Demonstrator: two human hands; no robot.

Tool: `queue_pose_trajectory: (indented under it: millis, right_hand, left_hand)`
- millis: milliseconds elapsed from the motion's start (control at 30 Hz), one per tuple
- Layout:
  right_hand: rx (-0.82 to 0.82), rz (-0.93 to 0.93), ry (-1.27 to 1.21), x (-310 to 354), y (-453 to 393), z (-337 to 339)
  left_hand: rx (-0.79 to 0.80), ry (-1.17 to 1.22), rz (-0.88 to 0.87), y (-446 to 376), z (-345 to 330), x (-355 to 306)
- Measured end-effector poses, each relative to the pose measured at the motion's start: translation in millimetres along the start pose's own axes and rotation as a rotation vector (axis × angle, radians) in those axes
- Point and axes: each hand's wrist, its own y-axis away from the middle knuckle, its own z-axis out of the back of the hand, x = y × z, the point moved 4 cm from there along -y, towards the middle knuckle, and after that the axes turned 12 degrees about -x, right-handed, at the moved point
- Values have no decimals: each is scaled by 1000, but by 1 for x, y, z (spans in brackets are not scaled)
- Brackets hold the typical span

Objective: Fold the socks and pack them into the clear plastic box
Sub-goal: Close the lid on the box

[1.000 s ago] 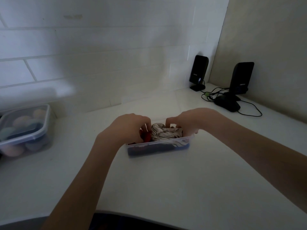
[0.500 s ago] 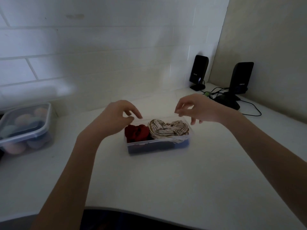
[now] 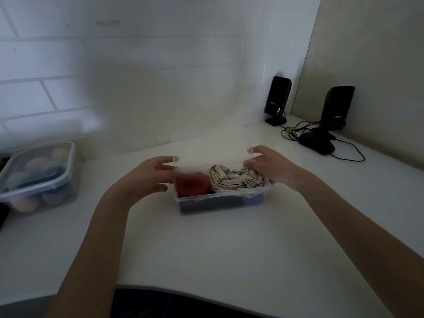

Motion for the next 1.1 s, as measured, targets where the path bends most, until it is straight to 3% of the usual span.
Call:
queue_pose_trajectory:
  millis: [167, 333, 467, 700, 767, 867, 1100]
  right_hand:
    - [-87, 90, -84, 2, -1, 2]
    - [-269, 264, -149, 5, -1, 5]
    - [-224, 243, -250, 3, 0, 14]
    - [-112, 62, -436, -10, 10, 20]
    - [-80, 18, -427, -13, 13, 14]
    - [-2, -49, -422, -15, 20, 2]
    - [57, 54, -471, -20, 33, -9]
  left_hand:
    - [-70, 23, -49, -3, -2, -4]
    - [-148, 59, -229, -3, -4, -8]
    - [-185, 99, -340, -3, -5, -9]
    - [-255, 231, -135, -1, 0, 0]
    - [-226, 209, -84, 3, -7, 0]
    - [-139, 75, -157, 10, -17, -3]
    - [75, -25, -202, 24, -26, -1]
